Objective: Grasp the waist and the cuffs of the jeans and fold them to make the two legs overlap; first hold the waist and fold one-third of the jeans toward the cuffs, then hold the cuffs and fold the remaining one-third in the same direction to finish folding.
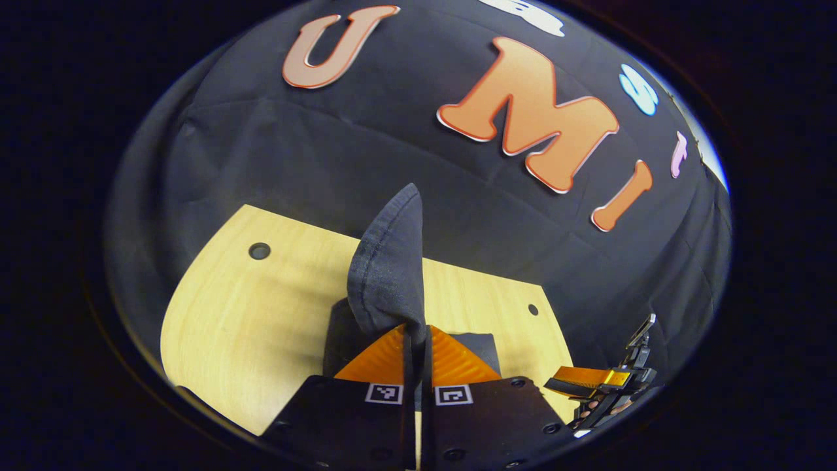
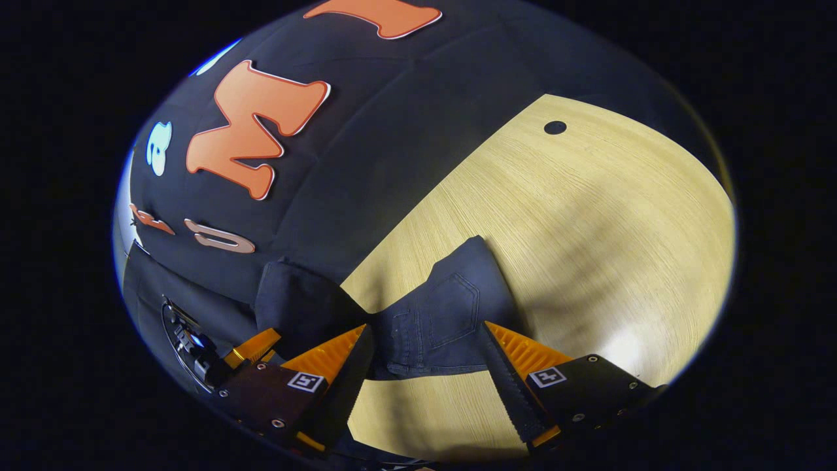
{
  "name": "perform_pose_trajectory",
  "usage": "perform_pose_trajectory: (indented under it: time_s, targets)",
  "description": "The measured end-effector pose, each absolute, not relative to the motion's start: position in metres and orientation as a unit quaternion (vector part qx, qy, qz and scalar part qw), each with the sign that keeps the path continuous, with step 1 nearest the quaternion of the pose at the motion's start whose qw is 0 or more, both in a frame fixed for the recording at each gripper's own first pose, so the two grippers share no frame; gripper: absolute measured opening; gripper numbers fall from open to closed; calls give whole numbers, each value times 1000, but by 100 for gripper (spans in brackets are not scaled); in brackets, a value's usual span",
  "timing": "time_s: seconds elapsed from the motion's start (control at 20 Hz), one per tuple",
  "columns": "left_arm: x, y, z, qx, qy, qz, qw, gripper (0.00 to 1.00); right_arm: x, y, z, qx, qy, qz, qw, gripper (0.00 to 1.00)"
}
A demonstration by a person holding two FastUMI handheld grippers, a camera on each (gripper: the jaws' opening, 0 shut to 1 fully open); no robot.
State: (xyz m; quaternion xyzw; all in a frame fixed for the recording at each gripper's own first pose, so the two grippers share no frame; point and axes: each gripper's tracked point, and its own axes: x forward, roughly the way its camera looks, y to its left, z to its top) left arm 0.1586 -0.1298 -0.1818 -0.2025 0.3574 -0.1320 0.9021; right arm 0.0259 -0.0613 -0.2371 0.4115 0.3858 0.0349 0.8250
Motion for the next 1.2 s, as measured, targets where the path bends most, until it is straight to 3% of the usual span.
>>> perform_pose_trajectory:
  time_s: [0.6, 0.9, 1.2]
  targets:
    - [132, -263, -220, -138, 405, -225, 875, 4, 22, -99, -239, 416, 377, 25, 827, 98]
    - [113, -283, -267, -101, 472, -191, 855, 4, 23, -99, -238, 418, 372, 30, 828, 98]
    - [102, -302, -247, -125, 449, -241, 851, 22, 28, -96, -237, 418, 369, 34, 830, 98]
